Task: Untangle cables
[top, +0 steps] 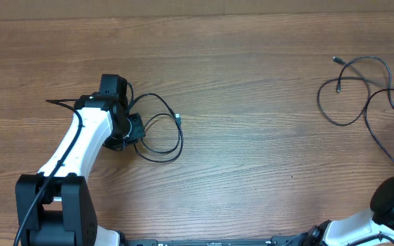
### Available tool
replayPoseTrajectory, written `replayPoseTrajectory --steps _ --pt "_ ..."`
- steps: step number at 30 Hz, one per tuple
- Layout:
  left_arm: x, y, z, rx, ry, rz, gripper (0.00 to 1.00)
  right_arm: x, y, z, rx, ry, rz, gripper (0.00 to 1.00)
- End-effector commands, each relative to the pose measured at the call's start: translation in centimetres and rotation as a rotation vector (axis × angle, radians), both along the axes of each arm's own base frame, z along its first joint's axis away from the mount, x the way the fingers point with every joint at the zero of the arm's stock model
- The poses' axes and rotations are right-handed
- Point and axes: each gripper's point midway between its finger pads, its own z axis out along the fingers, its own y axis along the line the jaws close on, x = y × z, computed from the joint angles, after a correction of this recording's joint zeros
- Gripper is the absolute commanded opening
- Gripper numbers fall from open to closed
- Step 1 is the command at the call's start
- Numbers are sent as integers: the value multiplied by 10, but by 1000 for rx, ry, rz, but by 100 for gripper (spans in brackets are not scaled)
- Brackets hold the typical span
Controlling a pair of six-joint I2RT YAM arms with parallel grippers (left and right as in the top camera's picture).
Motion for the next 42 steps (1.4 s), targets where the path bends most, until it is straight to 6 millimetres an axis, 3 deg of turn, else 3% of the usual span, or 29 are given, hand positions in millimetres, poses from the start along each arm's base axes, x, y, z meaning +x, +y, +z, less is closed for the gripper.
replayPoseTrajectory --steps 1,6,12,16,17,18,19,21,24,32,35,36,42 --pt "0 -2 -2 -7 3 -19 4 11 9 -1 41 -28 60 58" --pt "20 -28 7 -148 -90 -89 4 38 53 1 138 -94 351 64" --pt "70 -84 65 -371 -356 -239 4 56 121 -4 147 -36 621 69" --pt "84 -118 104 -378 -483 -421 4 65 170 -6 133 0 793 70" --pt "84 -124 108 -371 -500 -463 11 67 181 -6 127 7 834 72" --pt "84 -129 110 -357 -514 -502 26 68 194 -7 122 18 885 73" --pt "84 -130 109 -333 -515 -513 32 68 204 -7 119 26 919 75" --pt "81 -122 100 -258 -481 -496 25 66 228 -9 109 53 1016 80" --pt "69 -100 84 -153 -390 -455 44 61 255 -12 111 86 1102 88" --pt "44 -47 64 56 -216 -329 48 49 312 -19 117 138 1262 95" --pt "40 -14 62 173 -178 -138 64 45 334 -27 121 152 1315 95" --pt "38 -5 62 189 -167 -72 71 43 343 -30 122 156 1337 95" --pt "37 14 60 116 -145 110 80 29 398 -53 134 162 1464 95"
